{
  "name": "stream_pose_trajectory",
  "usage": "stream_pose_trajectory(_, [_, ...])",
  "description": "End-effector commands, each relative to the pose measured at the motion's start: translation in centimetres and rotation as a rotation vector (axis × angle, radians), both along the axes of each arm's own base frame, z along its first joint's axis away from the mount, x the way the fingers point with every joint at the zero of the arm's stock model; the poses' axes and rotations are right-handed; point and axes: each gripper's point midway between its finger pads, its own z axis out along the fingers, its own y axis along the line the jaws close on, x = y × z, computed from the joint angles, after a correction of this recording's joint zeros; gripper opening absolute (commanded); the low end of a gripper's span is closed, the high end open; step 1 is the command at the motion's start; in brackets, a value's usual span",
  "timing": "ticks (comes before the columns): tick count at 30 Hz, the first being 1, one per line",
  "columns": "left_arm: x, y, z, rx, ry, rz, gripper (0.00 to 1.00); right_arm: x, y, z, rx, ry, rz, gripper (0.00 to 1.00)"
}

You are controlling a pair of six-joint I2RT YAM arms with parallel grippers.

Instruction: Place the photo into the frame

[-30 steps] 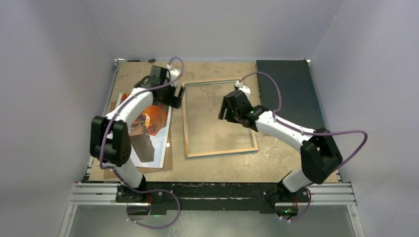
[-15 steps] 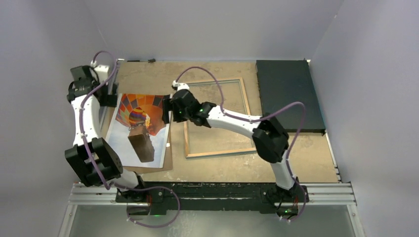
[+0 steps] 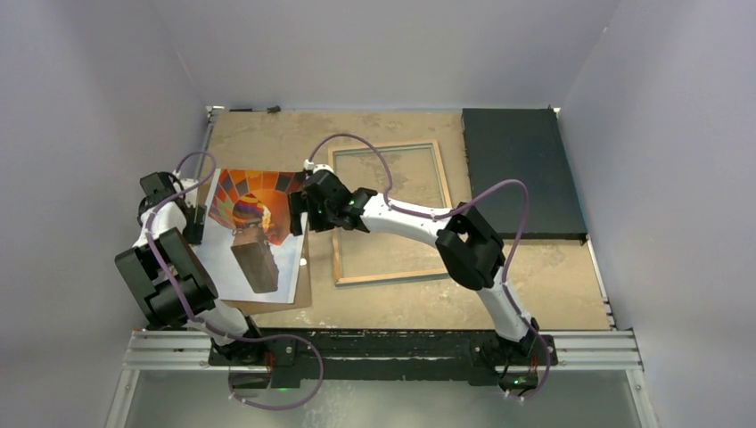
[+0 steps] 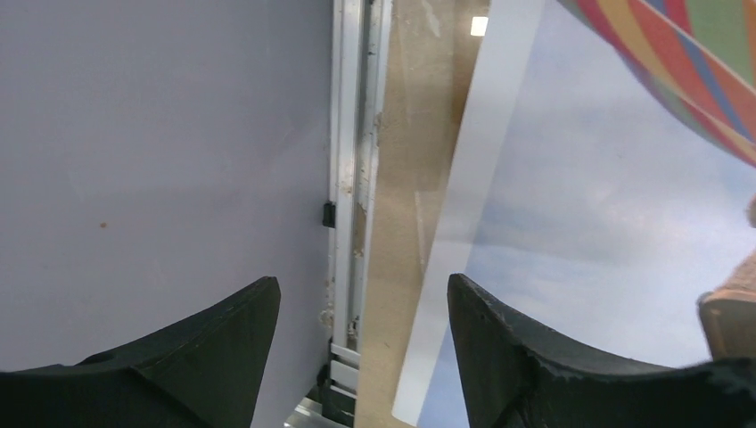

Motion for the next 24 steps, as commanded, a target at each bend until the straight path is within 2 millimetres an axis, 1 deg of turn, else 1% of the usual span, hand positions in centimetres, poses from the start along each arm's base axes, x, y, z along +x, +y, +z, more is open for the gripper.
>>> stream_pose_trajectory(1, [1.8, 3.1, 2.0, 0.153, -0.107, 0.024, 0.62, 0.2, 0.8, -0.3, -0.003, 0.006, -0.006, 0.99])
stream_pose_trajectory(3, [2.0, 3.7, 2.1, 0.186, -0.126, 0.039, 0.53, 0.1, 0.6, -1.1, -0.019, 0.018, -0.021, 0.99])
stream_pose_trajectory(5, [2.0, 4.3, 1.6, 0.213, -0.122, 0.059, 0.46, 0.0, 0.4, -2.1, -0.024, 0.035, -0.032, 0.99])
stream_pose_trajectory(8, [1.6, 4.3, 0.2, 0.202, -0.088, 0.062, 0.41, -0.6, 0.1, -3.3, -0.038, 0.068, -0.035, 0.99])
stream_pose_trajectory(11, [1.1, 3.4, -1.8, 0.150, -0.051, 0.051, 0.41, -0.9, -0.2, -4.2, -0.046, 0.085, -0.044, 0.99])
stream_pose_trajectory(15, [0.5, 2.3, -3.6, 0.093, -0.014, 0.030, 0.40, -1.4, -0.3, -4.8, -0.045, 0.113, -0.038, 0.98])
stream_pose_trajectory(20, [0.0, 1.0, -4.7, 0.026, 0.004, 0.008, 0.40, -2.0, -0.1, -5.5, -0.026, 0.145, -0.028, 0.97])
stream_pose_trajectory(24, [-0.3, -0.2, -5.7, -0.035, 0.022, -0.008, 0.40, -3.0, 0.4, -5.9, -0.014, 0.183, 0.001, 0.97])
